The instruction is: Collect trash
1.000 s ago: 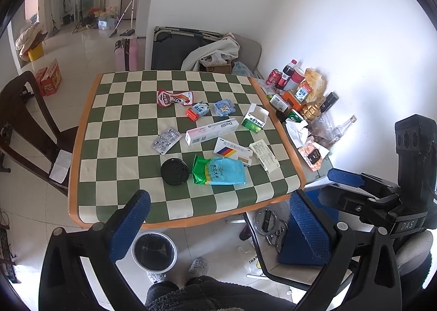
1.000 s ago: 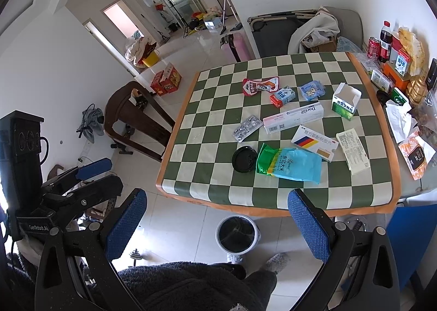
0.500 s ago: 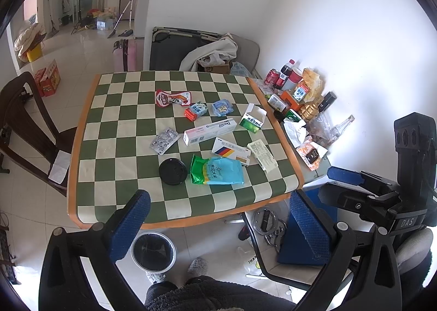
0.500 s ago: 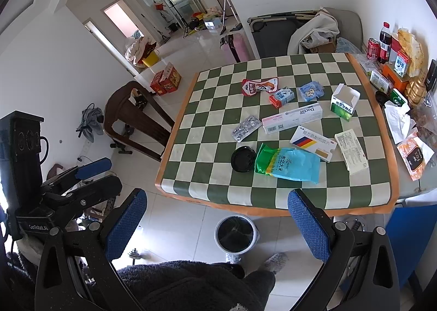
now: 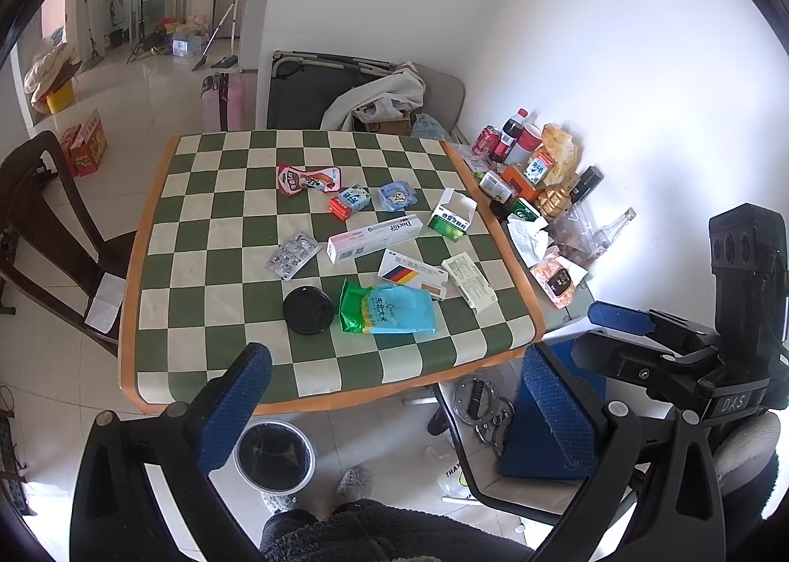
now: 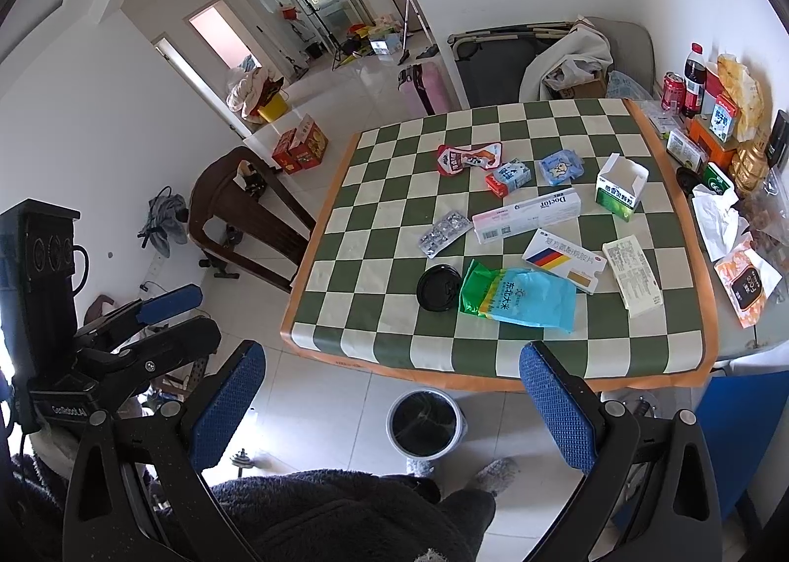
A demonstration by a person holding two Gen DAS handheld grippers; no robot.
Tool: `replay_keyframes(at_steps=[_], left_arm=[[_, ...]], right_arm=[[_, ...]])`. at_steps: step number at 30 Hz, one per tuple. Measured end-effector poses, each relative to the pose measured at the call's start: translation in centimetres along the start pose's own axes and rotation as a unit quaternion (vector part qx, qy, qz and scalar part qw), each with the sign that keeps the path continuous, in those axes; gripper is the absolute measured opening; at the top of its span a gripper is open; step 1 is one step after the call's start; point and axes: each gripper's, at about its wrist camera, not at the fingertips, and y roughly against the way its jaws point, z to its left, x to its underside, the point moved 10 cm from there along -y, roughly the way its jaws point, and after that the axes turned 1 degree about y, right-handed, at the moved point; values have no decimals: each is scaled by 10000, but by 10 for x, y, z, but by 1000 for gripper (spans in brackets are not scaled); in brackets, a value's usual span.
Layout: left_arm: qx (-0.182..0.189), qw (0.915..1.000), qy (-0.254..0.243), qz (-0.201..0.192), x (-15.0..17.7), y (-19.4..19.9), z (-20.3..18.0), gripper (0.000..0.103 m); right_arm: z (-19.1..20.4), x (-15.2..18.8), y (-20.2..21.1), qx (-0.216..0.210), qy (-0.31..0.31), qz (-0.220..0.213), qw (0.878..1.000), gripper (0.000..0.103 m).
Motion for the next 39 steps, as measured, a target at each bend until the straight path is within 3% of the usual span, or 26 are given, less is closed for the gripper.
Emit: replay_keyframes(at_steps=[28,32,35,39], left_arm=[[47,10000,-55,37,-9,-8,-8,103],[-809,9958,-404,-118,-28,-28,8,103],[-1729,9803,-917,-251,-42,-58,32,103],[-2101,9696,-1253,-56,-54,-117,58,103]], right_arm=[[-1,4,0,24,-56,-55,10000,103],[-7,-9,7,191,-327,-169,9991,103],[-22,-24,10,707,-658,-337,9948,103],[-64,-27,-7,1467,-960,-320,9840,103]])
